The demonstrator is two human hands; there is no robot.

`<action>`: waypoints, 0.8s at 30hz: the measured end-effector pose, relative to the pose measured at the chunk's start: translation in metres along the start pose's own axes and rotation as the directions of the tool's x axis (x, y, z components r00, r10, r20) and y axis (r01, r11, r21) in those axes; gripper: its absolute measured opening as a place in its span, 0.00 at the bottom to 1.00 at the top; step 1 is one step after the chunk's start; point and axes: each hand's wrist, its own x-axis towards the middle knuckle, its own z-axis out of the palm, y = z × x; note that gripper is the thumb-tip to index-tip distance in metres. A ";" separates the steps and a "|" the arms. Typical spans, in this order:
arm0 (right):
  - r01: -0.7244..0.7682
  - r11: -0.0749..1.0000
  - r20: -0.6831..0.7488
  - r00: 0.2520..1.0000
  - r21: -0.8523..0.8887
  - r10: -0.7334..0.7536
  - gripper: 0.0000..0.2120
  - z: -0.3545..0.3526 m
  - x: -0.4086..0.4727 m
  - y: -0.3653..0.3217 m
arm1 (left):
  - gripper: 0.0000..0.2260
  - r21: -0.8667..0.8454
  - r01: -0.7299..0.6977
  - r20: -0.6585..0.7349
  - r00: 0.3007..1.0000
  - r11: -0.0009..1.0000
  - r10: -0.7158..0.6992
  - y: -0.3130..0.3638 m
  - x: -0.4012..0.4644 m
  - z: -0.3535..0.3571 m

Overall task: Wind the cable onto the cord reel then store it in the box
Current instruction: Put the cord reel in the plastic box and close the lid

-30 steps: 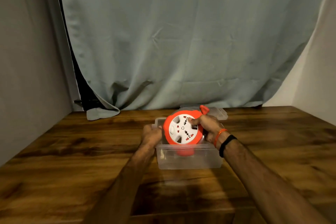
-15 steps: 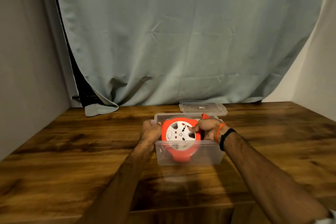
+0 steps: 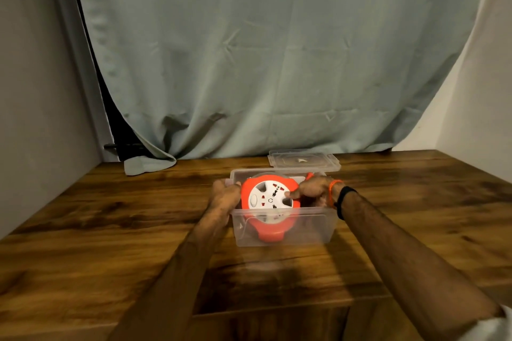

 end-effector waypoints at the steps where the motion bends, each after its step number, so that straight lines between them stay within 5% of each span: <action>1: 0.005 1.000 0.002 1.000 -0.010 -0.005 0.10 -0.001 -0.002 0.000 | 0.13 0.010 0.006 -0.001 1.000 1.000 -0.006 0.001 0.000 -0.001; 4: -0.014 1.000 0.047 0.999 0.011 0.013 0.05 -0.009 -0.009 -0.003 | 0.16 0.042 0.034 -0.007 0.999 0.999 -0.034 0.009 -0.003 -0.005; 10: -0.008 0.999 0.044 0.999 -0.036 0.009 0.16 -0.030 -0.012 -0.013 | 0.24 0.170 -0.106 -0.083 0.989 0.980 0.121 0.045 0.002 -0.010; 17: 0.250 0.968 -0.334 0.911 -0.017 -0.241 0.13 -0.074 0.015 -0.014 | 0.23 0.142 -0.152 0.019 0.988 0.978 0.151 0.086 0.019 0.026; 20: 0.229 0.973 -0.419 0.882 -0.015 -0.214 0.21 -0.092 0.031 -0.006 | 0.09 0.166 -0.135 0.072 0.990 0.977 0.125 0.089 0.033 0.048; 24: 0.173 0.985 -0.457 0.875 -0.013 -0.160 0.18 -0.116 0.063 0.010 | 0.12 0.152 -0.074 0.099 0.993 0.986 0.059 0.085 0.065 0.080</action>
